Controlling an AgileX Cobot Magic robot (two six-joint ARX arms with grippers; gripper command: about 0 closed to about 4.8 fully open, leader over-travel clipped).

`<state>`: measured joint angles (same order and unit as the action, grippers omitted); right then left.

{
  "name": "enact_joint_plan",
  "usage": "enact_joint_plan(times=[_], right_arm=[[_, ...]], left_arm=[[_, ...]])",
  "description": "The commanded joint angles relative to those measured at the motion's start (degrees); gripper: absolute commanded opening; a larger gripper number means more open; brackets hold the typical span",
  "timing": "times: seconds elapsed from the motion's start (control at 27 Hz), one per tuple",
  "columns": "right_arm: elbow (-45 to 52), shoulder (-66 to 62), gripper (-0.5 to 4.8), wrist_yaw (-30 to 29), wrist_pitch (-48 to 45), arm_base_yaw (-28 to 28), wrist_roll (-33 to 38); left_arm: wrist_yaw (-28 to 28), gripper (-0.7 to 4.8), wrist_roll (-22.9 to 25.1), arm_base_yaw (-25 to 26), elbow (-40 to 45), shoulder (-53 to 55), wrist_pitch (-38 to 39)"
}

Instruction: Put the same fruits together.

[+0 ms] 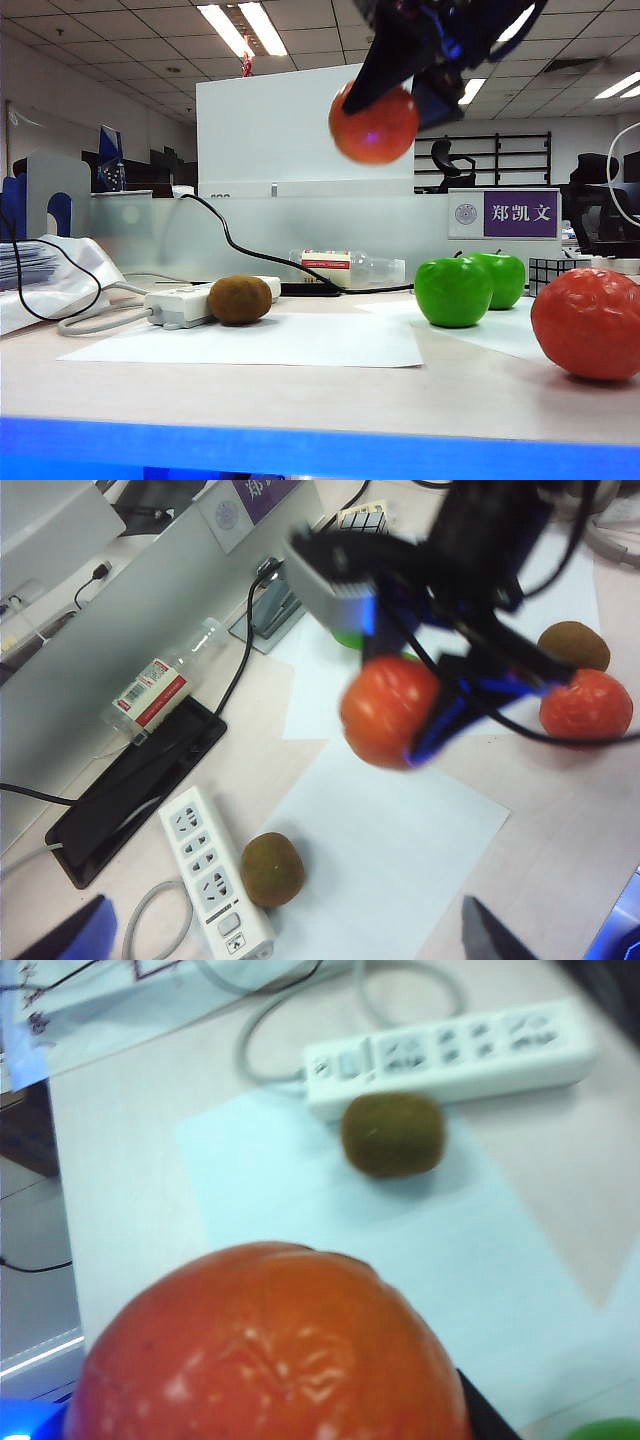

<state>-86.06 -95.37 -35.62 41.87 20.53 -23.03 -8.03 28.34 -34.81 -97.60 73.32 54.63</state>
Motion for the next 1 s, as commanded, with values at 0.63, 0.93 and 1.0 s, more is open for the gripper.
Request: enact_joint_plan(times=[0.63, 0.93, 1.0], right_arm=[[39.3, 16.3, -0.06, 12.5, -28.5, -0.1, 16.2], [41.3, 17.1, -0.06, 15.1, -28.8, -0.2, 17.3], [42.0, 17.1, -0.06, 15.1, -28.9, -0.2, 17.5]], left_arm=[[-1.0, 4.79, 0.8, -0.1, -0.2, -0.1, -0.8], [-1.2, 4.79, 0.6, -0.1, -0.2, -0.1, -0.7], [-1.2, 4.79, 0.5, -0.1, -0.2, -0.1, -0.7]])
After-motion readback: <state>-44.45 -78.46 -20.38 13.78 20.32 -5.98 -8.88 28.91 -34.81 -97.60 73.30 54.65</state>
